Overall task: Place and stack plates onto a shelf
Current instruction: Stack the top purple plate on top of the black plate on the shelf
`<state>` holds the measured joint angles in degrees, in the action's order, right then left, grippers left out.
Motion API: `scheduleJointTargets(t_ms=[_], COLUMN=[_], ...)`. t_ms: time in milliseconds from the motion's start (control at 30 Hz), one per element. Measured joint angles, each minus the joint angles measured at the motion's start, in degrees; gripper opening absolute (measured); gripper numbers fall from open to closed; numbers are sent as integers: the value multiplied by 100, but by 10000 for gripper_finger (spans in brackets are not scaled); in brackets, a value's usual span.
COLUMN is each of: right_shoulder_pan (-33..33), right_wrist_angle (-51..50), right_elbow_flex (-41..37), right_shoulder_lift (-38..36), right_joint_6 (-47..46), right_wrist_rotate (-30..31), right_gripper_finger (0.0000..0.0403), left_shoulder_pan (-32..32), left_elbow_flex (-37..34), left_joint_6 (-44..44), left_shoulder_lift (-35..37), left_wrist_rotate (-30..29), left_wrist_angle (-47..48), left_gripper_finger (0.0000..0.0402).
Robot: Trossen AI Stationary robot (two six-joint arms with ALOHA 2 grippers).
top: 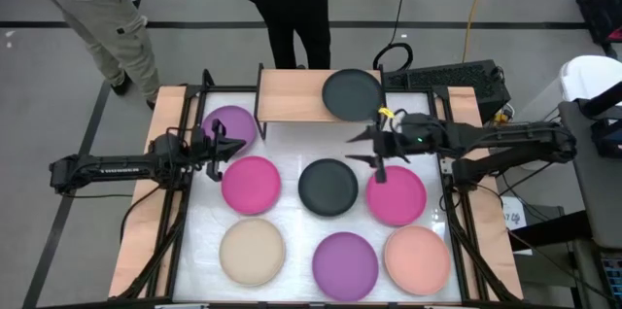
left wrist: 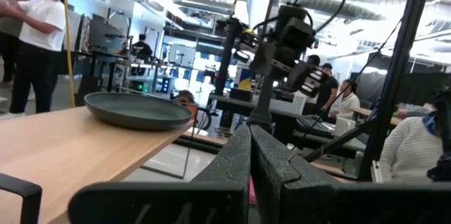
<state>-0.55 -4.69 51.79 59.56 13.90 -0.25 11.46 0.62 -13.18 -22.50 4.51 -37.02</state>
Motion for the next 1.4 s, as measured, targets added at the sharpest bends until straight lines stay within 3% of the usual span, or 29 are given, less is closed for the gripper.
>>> scheduleJointTargets(t_ms=[400,633,1400], right_shoulder_pan=[282,277,288], right_wrist_angle=[1352,1368,1390], right_elbow_flex=[-1226,-1285,-1285], right_shoulder_lift=[-769,-776,-775], right_joint_6=[38,-6,-154], right_wrist_rotate=[-157,-157,-158], right_gripper_finger=[159,159,159], left_shoulder_pan=[0,0,0], left_elbow_flex=[0,0,0], left_joint_6=[-83,108,119], left_shoulder_lift=[0,2,2], left_wrist_rotate=[0,450,450], left_wrist_angle=[-1,-11,258], left_gripper_finger=[4,4,4])
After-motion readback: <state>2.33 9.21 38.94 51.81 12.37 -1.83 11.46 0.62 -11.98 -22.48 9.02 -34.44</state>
